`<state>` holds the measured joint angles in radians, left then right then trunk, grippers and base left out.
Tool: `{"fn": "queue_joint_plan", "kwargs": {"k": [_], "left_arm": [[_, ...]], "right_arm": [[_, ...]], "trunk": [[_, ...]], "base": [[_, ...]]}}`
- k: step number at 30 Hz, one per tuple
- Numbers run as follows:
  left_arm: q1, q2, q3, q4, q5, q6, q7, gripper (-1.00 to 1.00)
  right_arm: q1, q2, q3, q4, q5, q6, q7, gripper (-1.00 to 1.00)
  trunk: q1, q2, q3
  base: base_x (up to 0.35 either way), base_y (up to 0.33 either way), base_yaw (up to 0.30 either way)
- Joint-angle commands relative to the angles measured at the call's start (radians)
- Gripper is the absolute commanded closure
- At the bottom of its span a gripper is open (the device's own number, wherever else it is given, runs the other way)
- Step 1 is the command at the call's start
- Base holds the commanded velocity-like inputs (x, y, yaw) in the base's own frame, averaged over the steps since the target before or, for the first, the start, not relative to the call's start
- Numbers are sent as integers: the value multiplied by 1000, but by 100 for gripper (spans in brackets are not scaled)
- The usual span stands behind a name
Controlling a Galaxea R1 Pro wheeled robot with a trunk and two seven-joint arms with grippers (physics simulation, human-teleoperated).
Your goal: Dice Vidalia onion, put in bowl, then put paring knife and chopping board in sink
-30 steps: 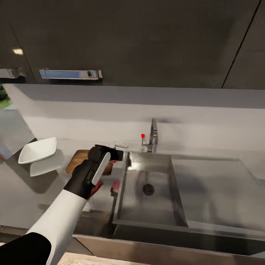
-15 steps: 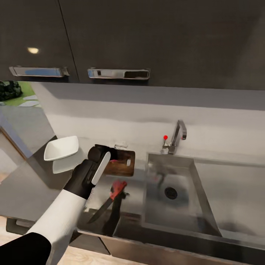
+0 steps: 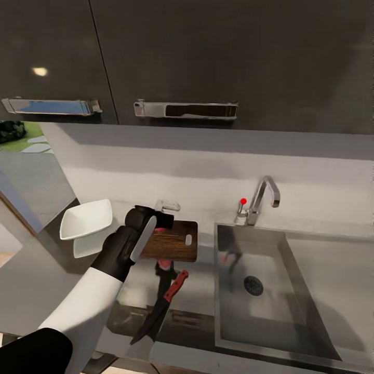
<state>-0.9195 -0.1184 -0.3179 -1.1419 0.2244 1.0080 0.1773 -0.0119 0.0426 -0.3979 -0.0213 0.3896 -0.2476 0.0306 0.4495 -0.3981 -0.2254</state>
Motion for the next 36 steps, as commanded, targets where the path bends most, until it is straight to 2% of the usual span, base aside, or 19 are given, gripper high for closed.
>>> {"fn": "queue_joint_plan", "kwargs": {"k": [1, 36], "left_arm": [[-1, 0, -1, 9, 9, 3, 8, 100], [-1, 0, -1, 120, 7, -1, 6, 100]], "right_arm": [[0, 0, -9, 0, 5, -2, 3, -100], [0, 0, -7, 0, 5, -2, 3, -100]], "trunk": [[1, -2, -2], [1, -2, -2]], "base": [[6, 4, -61], [0, 0, -3]]}}
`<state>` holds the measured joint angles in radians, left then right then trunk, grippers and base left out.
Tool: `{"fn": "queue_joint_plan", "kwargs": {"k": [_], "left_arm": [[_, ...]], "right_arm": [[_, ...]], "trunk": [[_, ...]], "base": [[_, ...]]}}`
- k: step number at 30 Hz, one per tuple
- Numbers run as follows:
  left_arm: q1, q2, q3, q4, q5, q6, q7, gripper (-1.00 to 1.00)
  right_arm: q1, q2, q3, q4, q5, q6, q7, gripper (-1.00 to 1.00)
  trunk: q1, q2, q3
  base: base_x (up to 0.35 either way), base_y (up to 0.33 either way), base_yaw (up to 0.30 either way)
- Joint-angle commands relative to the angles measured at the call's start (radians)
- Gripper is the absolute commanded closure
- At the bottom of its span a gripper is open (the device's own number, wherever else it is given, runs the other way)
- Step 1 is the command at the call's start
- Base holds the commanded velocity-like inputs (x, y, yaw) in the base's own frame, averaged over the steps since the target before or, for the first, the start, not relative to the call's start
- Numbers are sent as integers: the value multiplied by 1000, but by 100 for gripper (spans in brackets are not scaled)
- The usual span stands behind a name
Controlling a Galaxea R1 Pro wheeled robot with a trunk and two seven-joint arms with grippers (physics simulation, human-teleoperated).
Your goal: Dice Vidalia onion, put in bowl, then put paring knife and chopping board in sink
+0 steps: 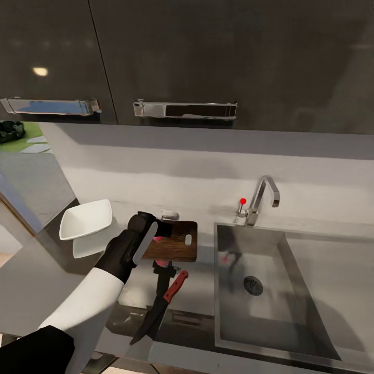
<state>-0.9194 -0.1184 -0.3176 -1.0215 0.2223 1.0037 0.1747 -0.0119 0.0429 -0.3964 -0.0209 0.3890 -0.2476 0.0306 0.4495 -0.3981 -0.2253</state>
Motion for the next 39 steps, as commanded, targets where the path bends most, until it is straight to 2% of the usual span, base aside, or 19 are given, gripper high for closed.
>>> {"fn": "queue_joint_plan", "kwargs": {"k": [1, 5, 8, 19, 22, 26, 39], "left_arm": [[-1, 0, -2, 0, 8, 2, 8, 100], [-1, 0, -2, -1, 7, -14, 7, 100], [-1, 0, -2, 2, 5, -58, 6, 100], [-1, 0, -2, 31, 5, -79, 3, 100], [-1, 1, -2, 63, 5, -135, 3, 100], [-1, 5, -2, 100, 5, -171, 3, 100], [-1, 6, -2, 113, 5, -179, 3, 100]], "right_arm": [[0, 0, -9, 0, 5, -2, 3, -100], [0, 0, -9, -1, 5, -4, 3, -100], [0, 0, -9, -1, 5, -4, 3, -100], [0, 0, -9, -1, 6, -4, 4, -100], [0, 0, -9, -1, 6, -4, 3, -100], [0, 0, -9, -1, 6, -4, 4, -100], [0, 0, -8, -1, 7, -7, 4, -100]], "trunk": [[1, -2, -2], [1, -2, -2], [1, -2, -2], [1, -2, -2], [1, -2, -2], [1, -2, -2], [1, -2, -2]], "base": [[0, 0, 0], [0, 0, 0], [0, 0, 0], [0, 0, 0], [0, 0, 0], [0, 0, 0], [0, 0, 0]]}}
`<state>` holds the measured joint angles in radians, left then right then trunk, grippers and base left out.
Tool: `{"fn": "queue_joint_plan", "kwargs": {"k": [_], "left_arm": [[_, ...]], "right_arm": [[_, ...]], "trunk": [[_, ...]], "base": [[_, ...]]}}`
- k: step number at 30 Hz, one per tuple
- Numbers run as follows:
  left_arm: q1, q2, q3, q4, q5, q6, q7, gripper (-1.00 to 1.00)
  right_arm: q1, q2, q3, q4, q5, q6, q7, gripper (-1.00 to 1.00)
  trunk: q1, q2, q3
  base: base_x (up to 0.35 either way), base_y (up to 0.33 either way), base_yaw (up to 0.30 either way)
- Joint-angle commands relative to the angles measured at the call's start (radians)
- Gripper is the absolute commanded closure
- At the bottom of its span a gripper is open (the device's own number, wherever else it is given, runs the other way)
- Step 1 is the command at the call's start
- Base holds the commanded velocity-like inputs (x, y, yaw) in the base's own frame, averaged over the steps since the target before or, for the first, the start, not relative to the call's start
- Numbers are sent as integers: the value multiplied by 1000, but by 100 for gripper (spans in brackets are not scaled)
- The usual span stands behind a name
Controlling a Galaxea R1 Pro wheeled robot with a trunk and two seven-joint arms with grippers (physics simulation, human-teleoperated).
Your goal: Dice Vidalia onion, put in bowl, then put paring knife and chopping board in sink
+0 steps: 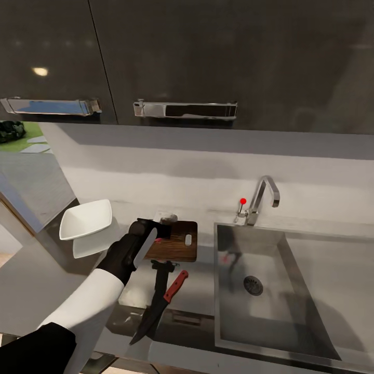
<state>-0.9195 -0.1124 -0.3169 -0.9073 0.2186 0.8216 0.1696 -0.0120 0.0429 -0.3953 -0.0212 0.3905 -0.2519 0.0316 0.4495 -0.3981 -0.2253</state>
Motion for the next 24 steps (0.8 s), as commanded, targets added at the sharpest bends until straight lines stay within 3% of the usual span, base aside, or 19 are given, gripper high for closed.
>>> {"fn": "queue_joint_plan", "kwargs": {"k": [1, 11, 24], "left_arm": [[-1, 0, -2, -1, 8, 3, 8, 100], [-1, 0, -2, -14, 8, 3, 7, 100], [-1, 0, -3, -14, 8, 2, 8, 100]], "right_arm": [[0, 0, -8, 0, 5, -4, 4, -100], [0, -6, -8, 0, 5, -21, 54, -100], [0, -2, -10, 0, 5, -17, 48, -100]], "trunk": [[1, -2, -2], [1, -2, -2], [1, -2, -2]], "base": [[0, 0, 0], [0, 0, 0], [0, 0, 0]]}}
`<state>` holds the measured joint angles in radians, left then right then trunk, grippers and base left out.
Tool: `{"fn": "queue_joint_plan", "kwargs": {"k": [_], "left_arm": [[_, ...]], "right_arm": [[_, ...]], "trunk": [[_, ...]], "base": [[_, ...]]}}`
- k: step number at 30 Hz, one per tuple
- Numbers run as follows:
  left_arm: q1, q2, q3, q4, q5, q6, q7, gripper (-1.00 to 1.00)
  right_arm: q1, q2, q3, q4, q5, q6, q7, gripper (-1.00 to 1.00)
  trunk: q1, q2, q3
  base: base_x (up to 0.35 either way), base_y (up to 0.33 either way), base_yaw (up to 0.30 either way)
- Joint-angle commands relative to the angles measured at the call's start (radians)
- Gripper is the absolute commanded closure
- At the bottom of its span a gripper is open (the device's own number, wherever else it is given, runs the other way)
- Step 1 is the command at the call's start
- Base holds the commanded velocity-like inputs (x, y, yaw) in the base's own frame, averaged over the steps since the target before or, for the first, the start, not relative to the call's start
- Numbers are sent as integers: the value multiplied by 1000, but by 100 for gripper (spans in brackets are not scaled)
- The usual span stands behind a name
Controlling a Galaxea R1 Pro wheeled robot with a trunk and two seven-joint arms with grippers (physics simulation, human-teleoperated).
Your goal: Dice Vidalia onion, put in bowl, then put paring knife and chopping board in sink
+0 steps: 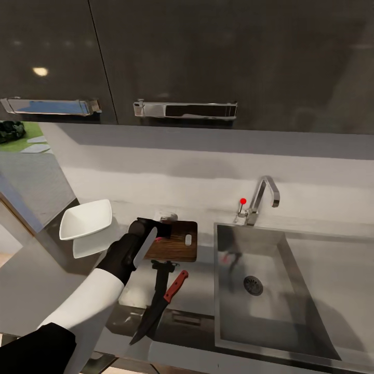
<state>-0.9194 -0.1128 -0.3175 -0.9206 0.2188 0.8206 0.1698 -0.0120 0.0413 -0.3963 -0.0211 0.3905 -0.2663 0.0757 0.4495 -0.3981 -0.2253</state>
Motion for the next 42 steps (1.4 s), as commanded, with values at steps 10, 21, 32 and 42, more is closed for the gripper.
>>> {"fn": "queue_joint_plan", "kwargs": {"k": [10, 21, 32, 42], "left_arm": [[-1, 1, -3, 11, 9, -47, 5, 100], [-1, 1, -3, 38, 9, -65, 5, 100], [-1, 0, -5, 67, 10, -99, 4, 100], [-1, 0, -6, 67, 10, -100, 5, 100]], "right_arm": [[0, 0, -9, 0, 5, -2, 4, -100], [0, -1, -8, 0, 5, -2, 4, -100], [0, 0, -7, 0, 5, -3, 4, -100], [0, 0, -7, 0, 5, -4, 4, -100]], "trunk": [[1, -2, -2], [1, -2, -2], [1, -2, -2], [1, -2, -2]], "base": [[0, 0, 0], [0, 0, 0], [0, 0, 0], [0, 0, 0]]}}
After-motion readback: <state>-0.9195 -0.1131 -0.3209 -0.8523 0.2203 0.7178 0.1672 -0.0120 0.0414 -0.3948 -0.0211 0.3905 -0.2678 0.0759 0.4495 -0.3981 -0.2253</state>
